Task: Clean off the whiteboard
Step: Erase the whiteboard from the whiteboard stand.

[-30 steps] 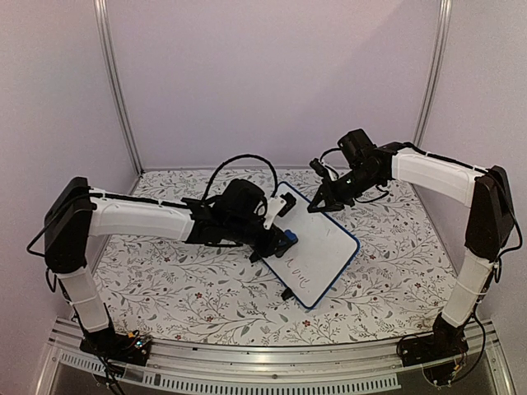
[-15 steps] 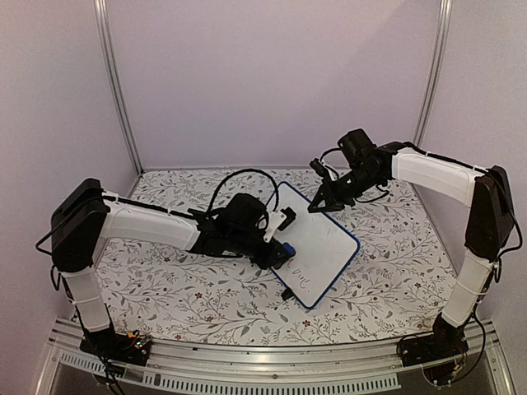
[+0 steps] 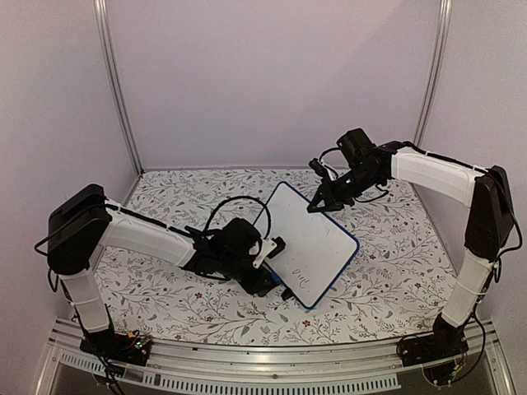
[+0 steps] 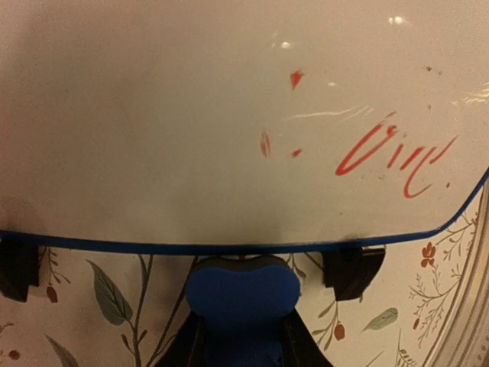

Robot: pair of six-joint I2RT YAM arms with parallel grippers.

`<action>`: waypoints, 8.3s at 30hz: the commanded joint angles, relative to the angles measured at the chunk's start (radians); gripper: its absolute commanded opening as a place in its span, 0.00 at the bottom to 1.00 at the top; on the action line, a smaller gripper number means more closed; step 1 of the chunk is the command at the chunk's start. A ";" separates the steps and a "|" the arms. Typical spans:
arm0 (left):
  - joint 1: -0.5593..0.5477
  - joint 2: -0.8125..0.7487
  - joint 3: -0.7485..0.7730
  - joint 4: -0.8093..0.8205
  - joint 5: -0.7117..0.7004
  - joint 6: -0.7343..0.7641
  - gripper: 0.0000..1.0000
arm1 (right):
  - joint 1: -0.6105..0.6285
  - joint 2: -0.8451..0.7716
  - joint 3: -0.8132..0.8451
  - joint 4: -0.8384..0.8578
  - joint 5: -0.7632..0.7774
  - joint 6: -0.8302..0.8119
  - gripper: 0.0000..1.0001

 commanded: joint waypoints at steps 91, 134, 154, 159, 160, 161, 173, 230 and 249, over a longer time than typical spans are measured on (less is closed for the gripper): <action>-0.088 0.111 0.142 -0.099 -0.100 0.166 0.00 | 0.037 0.046 -0.015 -0.090 0.026 -0.015 0.00; -0.154 0.055 0.307 -0.222 -0.094 0.169 0.00 | 0.036 0.044 -0.012 -0.089 0.029 -0.014 0.00; -0.142 0.146 0.220 -0.201 -0.020 0.100 0.00 | 0.043 0.037 -0.015 -0.091 0.030 -0.015 0.00; -0.142 0.145 0.216 -0.227 -0.019 0.104 0.00 | 0.045 0.040 -0.013 -0.090 0.029 -0.015 0.00; -0.143 0.146 0.219 -0.233 -0.022 0.106 0.00 | 0.045 0.039 -0.013 -0.089 0.029 -0.015 0.00; -0.142 0.146 0.221 -0.240 -0.025 0.109 0.00 | 0.045 0.039 -0.013 -0.089 0.029 -0.015 0.00; -0.135 0.063 0.370 -0.323 -0.166 0.152 0.00 | 0.045 0.039 -0.012 -0.092 0.029 -0.015 0.00; -0.171 0.042 0.366 -0.356 -0.229 0.137 0.00 | 0.045 0.035 -0.013 -0.092 0.037 -0.015 0.00; -0.171 0.116 0.319 -0.176 -0.134 0.086 0.00 | 0.045 0.018 -0.031 -0.088 0.044 -0.011 0.00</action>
